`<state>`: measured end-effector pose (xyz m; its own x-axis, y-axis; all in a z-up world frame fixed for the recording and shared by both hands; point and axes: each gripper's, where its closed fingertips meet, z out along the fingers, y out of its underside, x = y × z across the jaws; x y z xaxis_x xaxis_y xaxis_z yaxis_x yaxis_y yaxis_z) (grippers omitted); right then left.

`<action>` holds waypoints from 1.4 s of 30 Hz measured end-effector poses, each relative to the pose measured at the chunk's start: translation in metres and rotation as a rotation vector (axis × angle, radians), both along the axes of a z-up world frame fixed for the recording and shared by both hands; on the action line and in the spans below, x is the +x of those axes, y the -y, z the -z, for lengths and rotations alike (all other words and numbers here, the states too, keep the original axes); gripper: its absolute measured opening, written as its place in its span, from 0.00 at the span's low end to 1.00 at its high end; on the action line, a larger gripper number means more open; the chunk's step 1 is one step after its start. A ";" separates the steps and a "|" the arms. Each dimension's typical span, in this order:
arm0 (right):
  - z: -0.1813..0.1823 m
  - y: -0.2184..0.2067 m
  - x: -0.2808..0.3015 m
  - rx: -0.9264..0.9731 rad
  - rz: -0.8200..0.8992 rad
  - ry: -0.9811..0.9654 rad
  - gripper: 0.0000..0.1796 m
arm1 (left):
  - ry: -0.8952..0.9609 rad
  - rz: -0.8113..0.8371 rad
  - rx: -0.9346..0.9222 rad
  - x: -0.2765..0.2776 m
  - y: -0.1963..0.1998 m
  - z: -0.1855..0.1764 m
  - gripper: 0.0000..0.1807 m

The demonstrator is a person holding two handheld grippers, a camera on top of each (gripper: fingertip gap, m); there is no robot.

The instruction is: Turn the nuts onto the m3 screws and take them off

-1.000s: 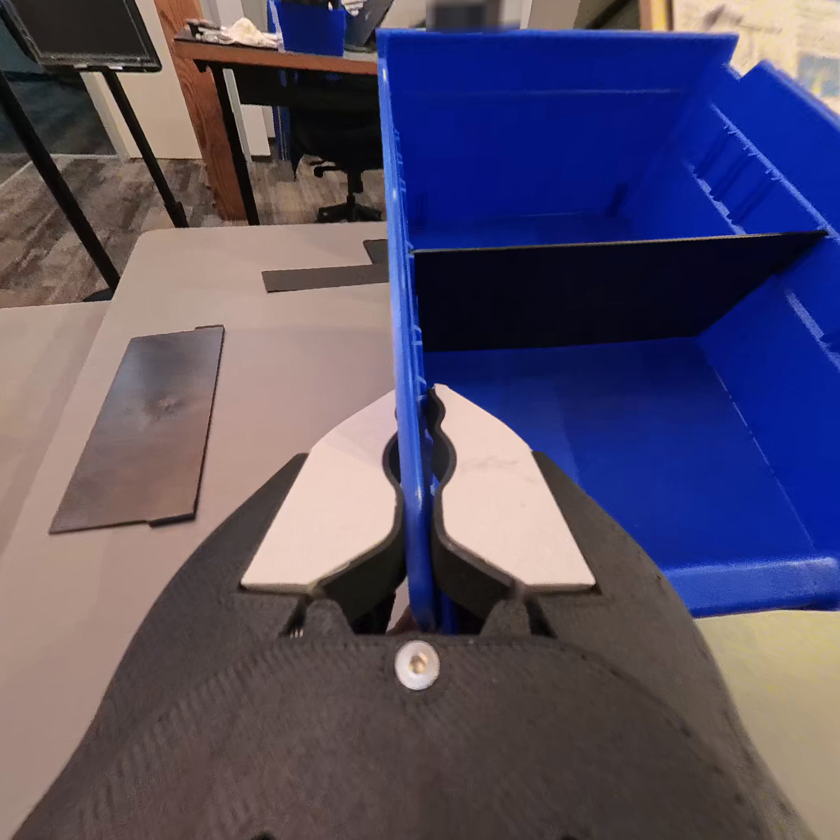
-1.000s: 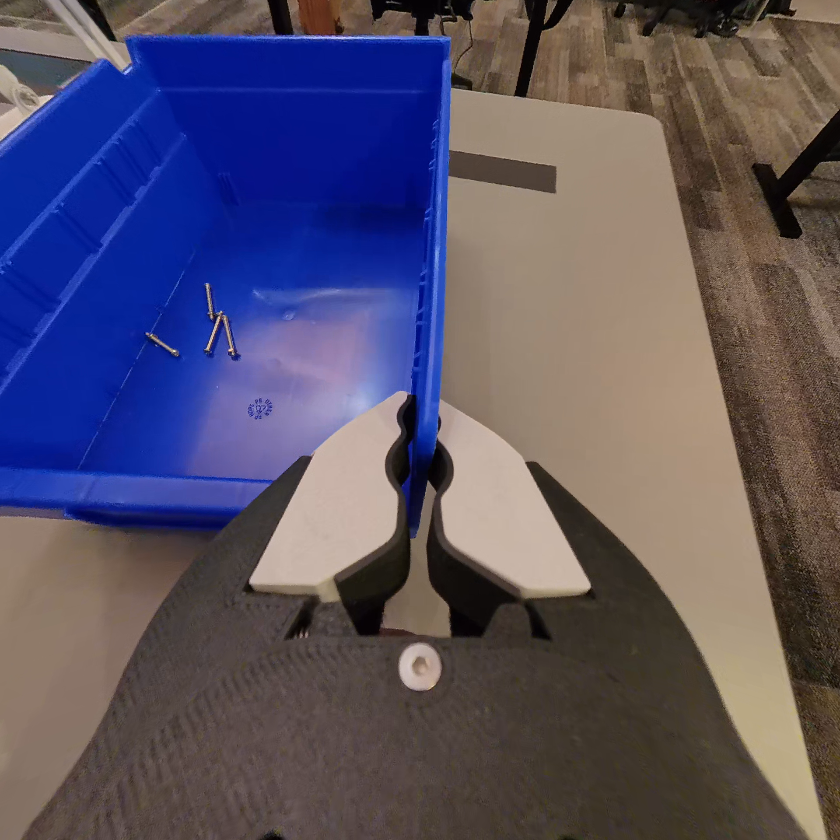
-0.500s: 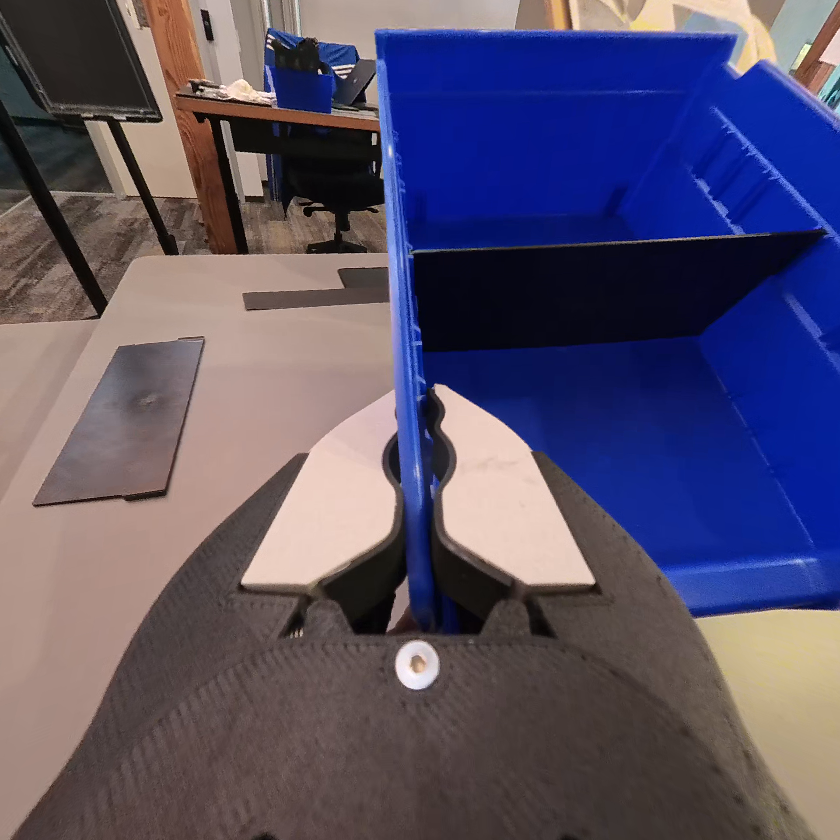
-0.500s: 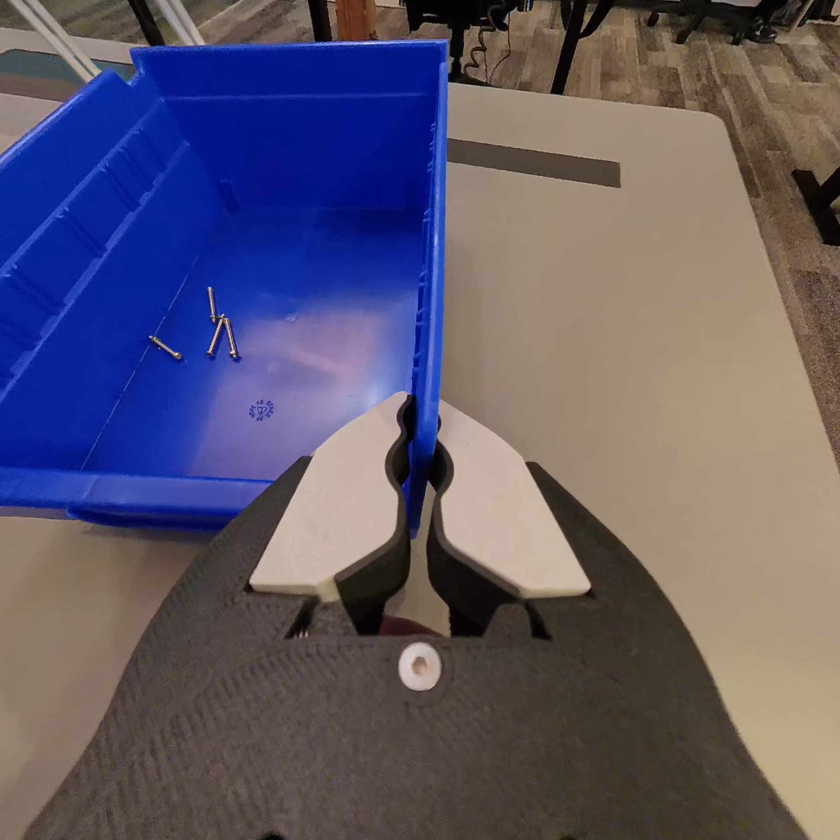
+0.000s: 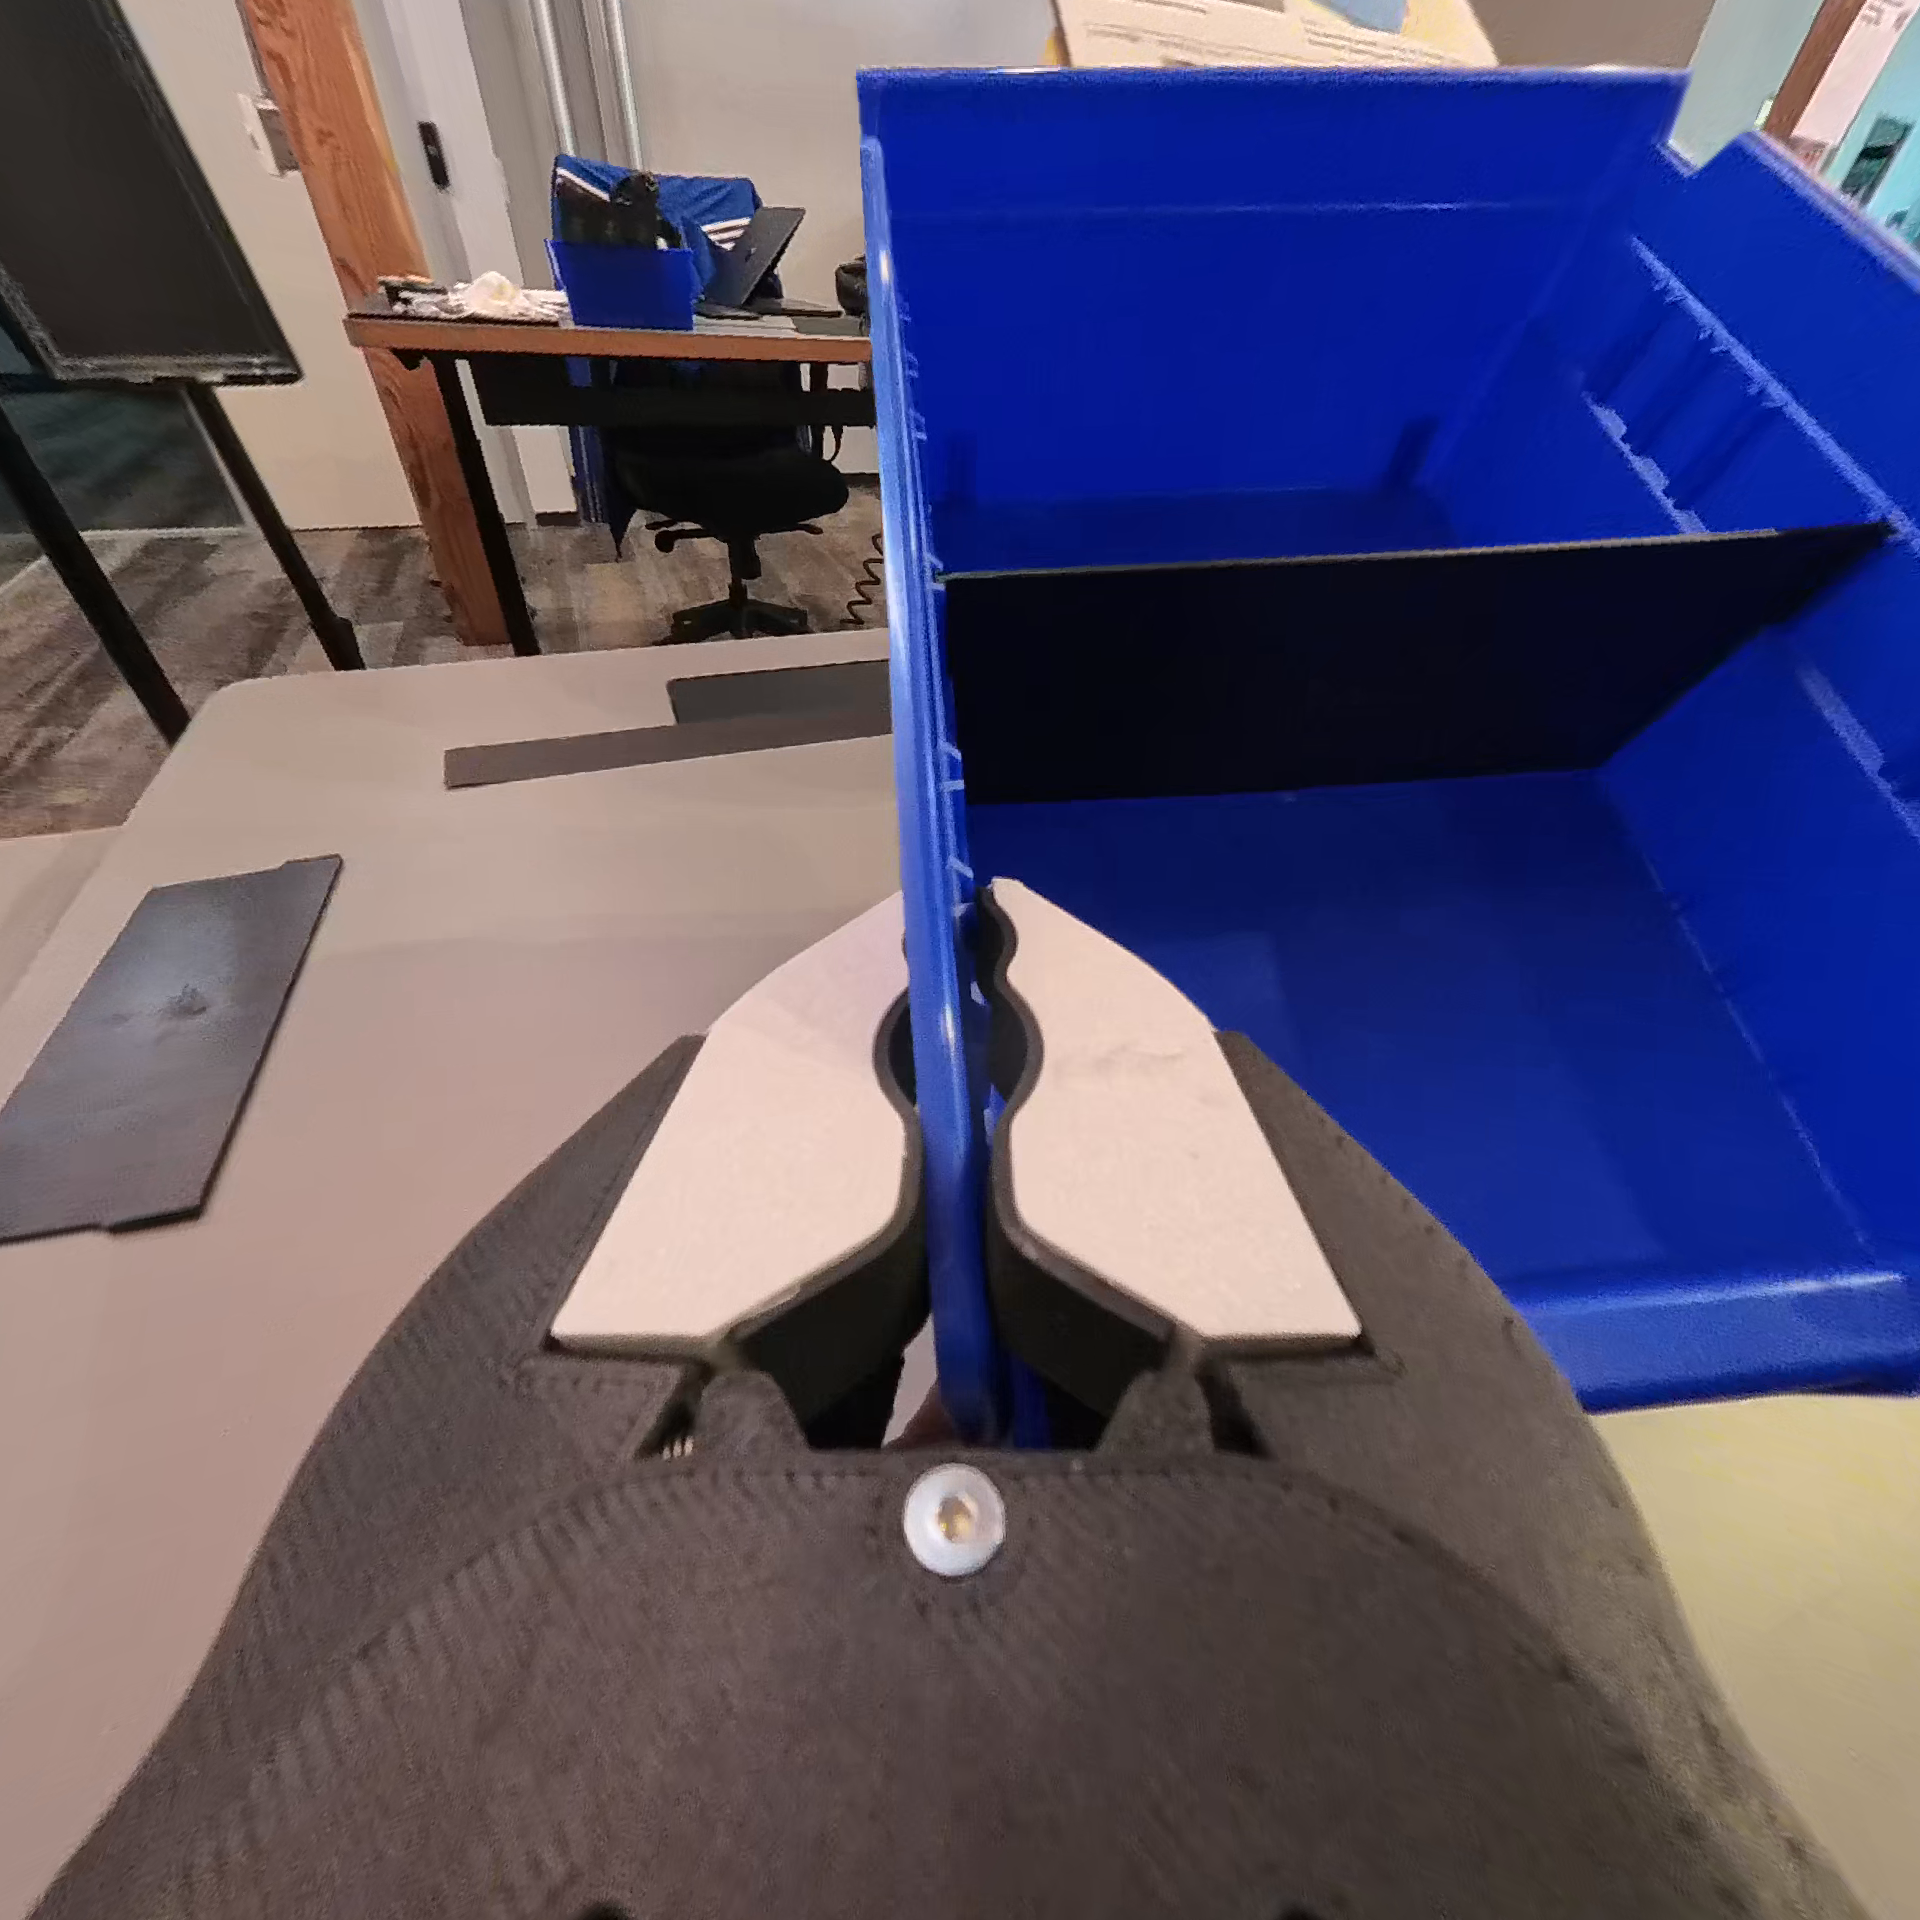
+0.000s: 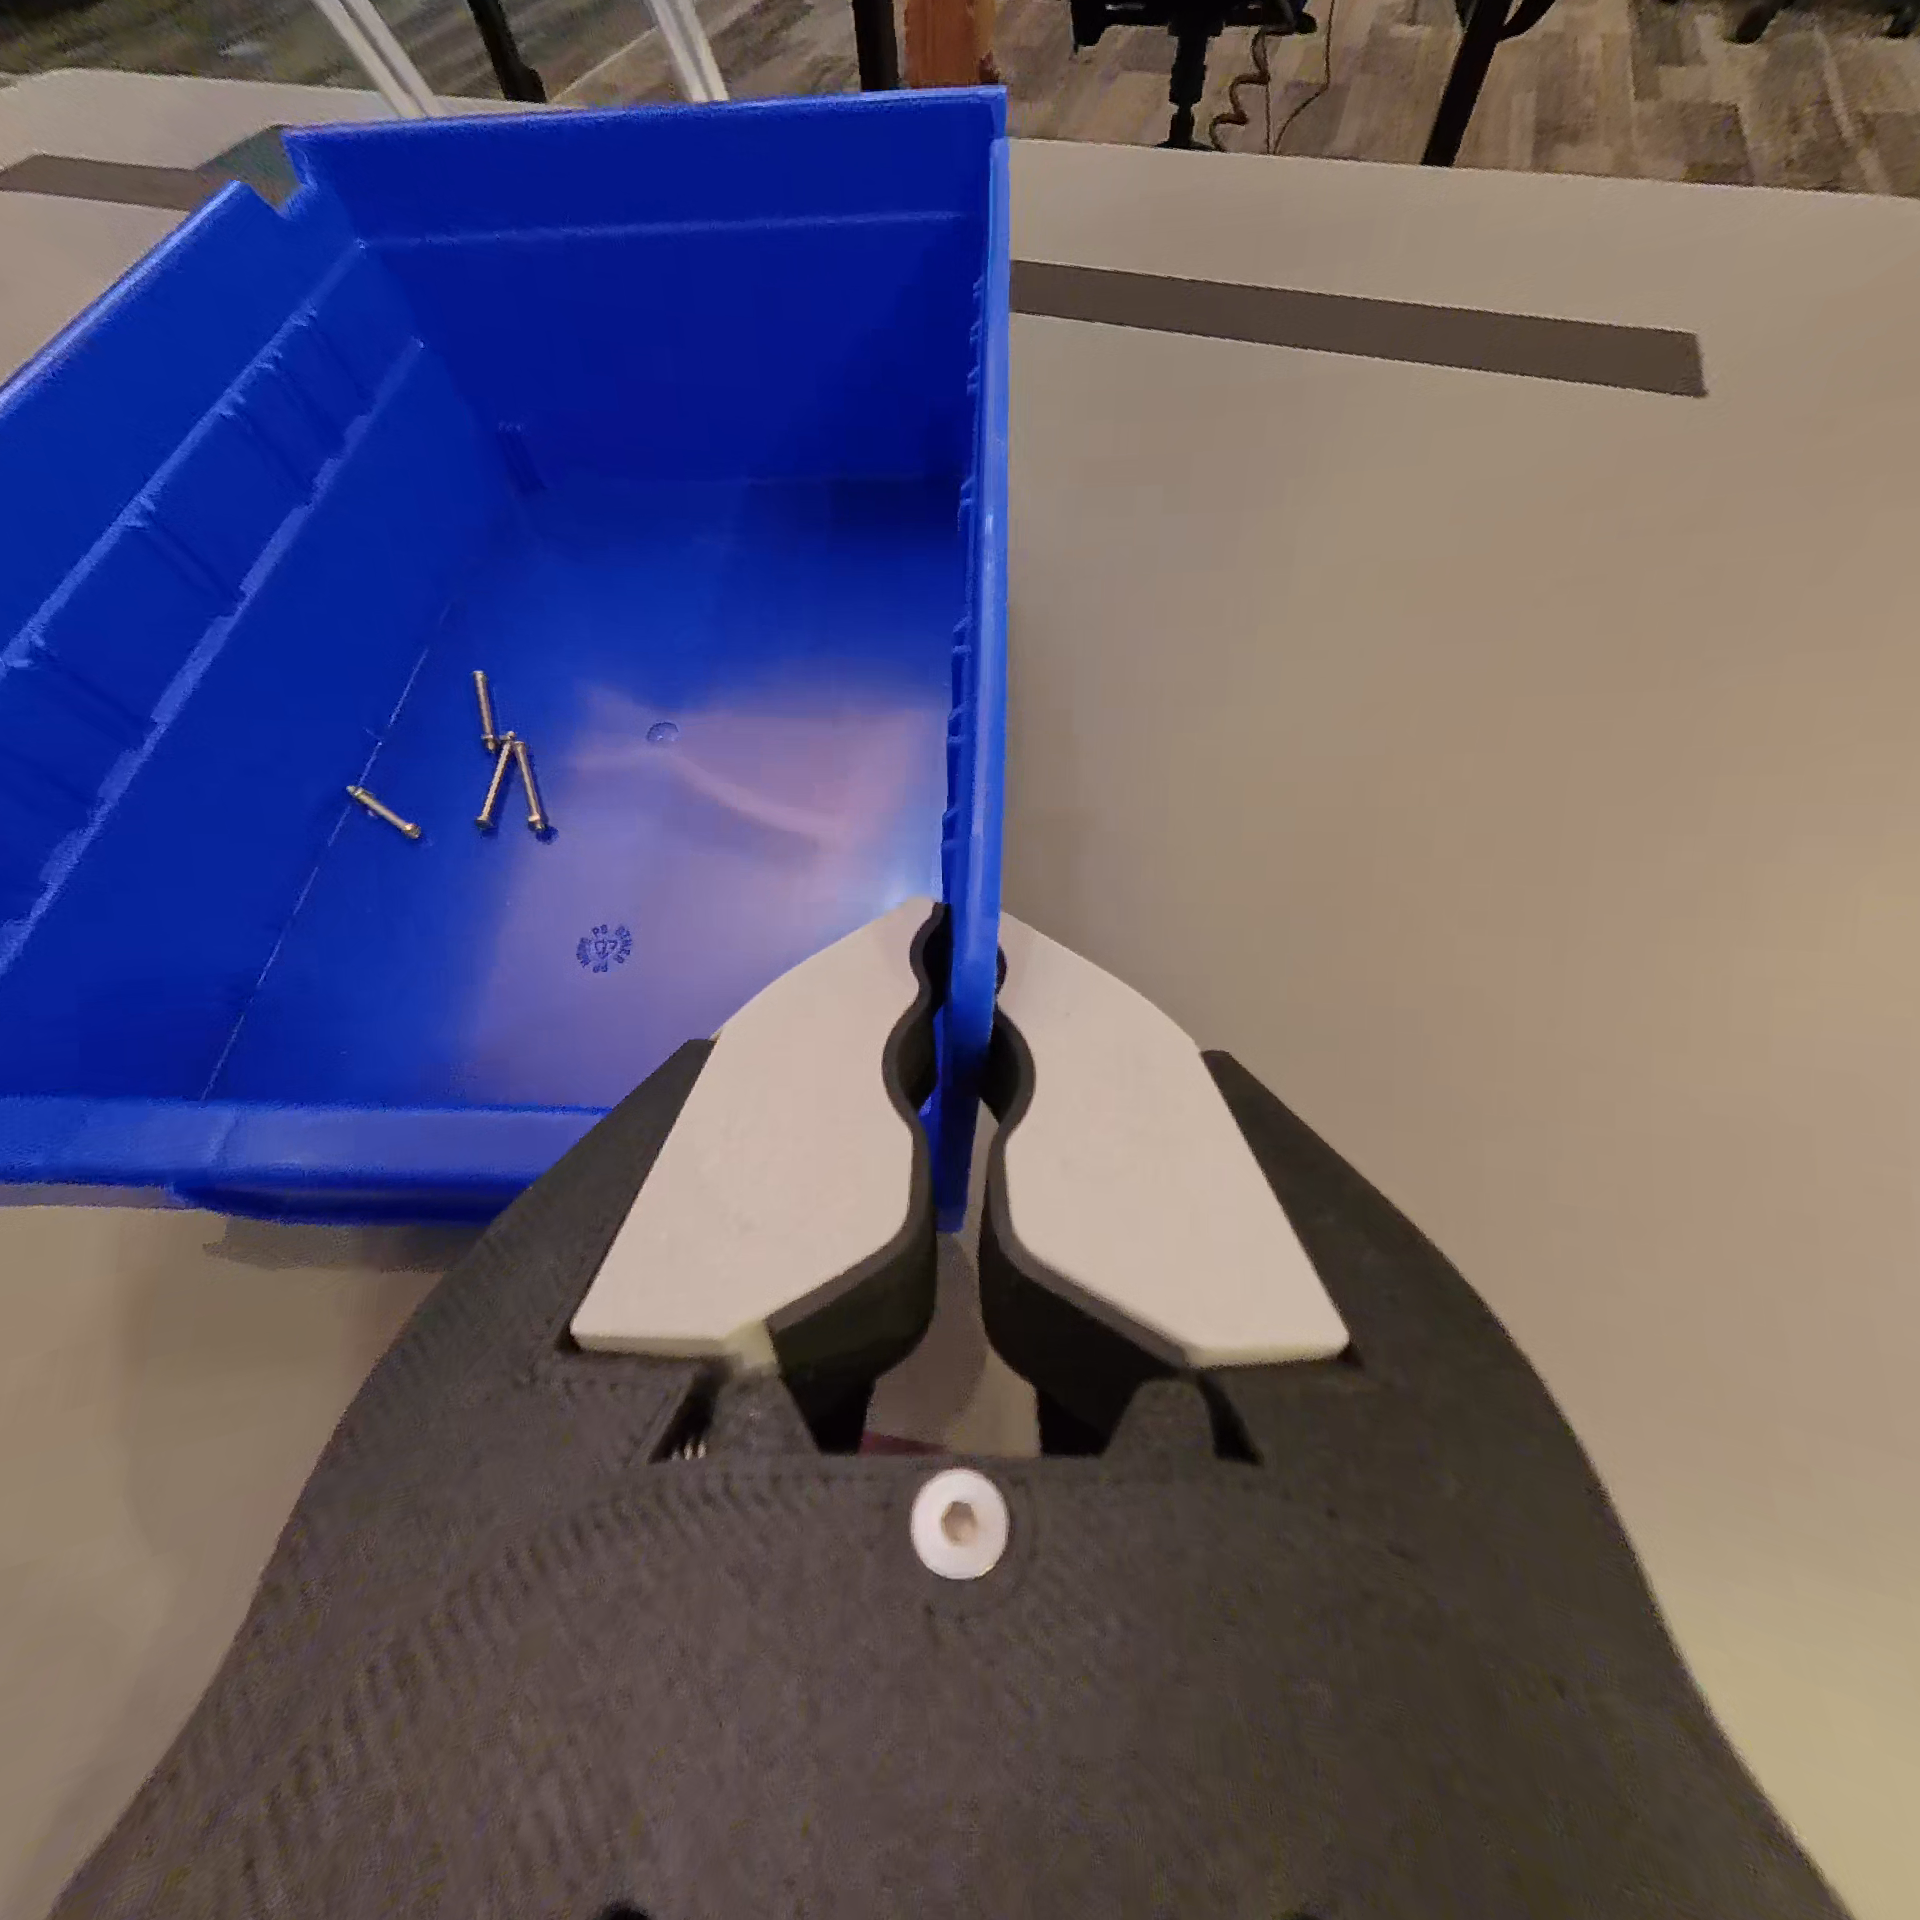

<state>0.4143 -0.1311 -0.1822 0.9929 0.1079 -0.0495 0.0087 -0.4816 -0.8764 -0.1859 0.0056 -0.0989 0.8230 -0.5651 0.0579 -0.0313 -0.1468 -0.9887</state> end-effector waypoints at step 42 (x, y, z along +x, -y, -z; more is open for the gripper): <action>-0.129 -0.052 -0.144 0.348 0.055 -0.276 0.04 | -0.233 -0.103 0.758 0.284 0.110 -0.121 0.08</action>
